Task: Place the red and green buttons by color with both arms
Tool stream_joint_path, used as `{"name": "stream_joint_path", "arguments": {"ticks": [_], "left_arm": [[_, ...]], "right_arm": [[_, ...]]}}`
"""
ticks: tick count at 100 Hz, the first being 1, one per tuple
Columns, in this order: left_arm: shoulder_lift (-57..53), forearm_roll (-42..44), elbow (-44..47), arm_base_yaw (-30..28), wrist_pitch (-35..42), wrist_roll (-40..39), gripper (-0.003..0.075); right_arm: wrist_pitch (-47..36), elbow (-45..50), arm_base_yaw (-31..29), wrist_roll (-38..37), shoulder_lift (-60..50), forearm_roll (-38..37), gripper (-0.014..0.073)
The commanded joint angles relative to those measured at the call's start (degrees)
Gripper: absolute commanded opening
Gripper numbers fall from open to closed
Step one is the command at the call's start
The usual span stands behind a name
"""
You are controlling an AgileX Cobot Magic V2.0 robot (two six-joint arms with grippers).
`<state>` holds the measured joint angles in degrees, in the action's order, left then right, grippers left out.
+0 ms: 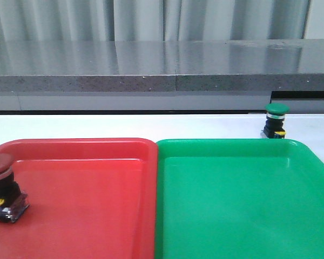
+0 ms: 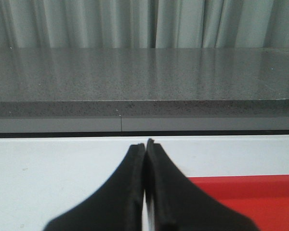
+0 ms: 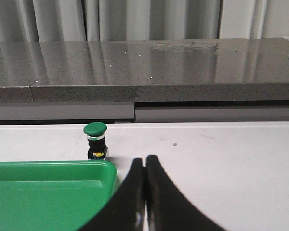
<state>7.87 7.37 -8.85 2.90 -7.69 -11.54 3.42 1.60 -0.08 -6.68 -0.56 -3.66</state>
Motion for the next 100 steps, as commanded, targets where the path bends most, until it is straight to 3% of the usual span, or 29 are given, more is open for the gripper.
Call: {"name": "stream_joint_path", "arguments": {"ticks": [1, 45, 100], "left_arm": [[0.11, -5.35, -0.30, -1.40, 7.69, 6.41, -0.0020], [-10.00, -8.21, 9.60, -2.01, 7.69, 7.39, -0.0020], [-10.00, -10.20, 9.62, -2.01, 7.09, 7.29, -0.0020]], "right_arm": [[-4.25, -1.10, -0.32, 0.17, -1.00, -0.77, -0.0064], [-4.25, -1.10, -0.32, 0.17, -1.00, -0.77, -0.0064], [-4.26, -1.10, -0.32, 0.17, -0.91, -0.77, -0.0064]]}}
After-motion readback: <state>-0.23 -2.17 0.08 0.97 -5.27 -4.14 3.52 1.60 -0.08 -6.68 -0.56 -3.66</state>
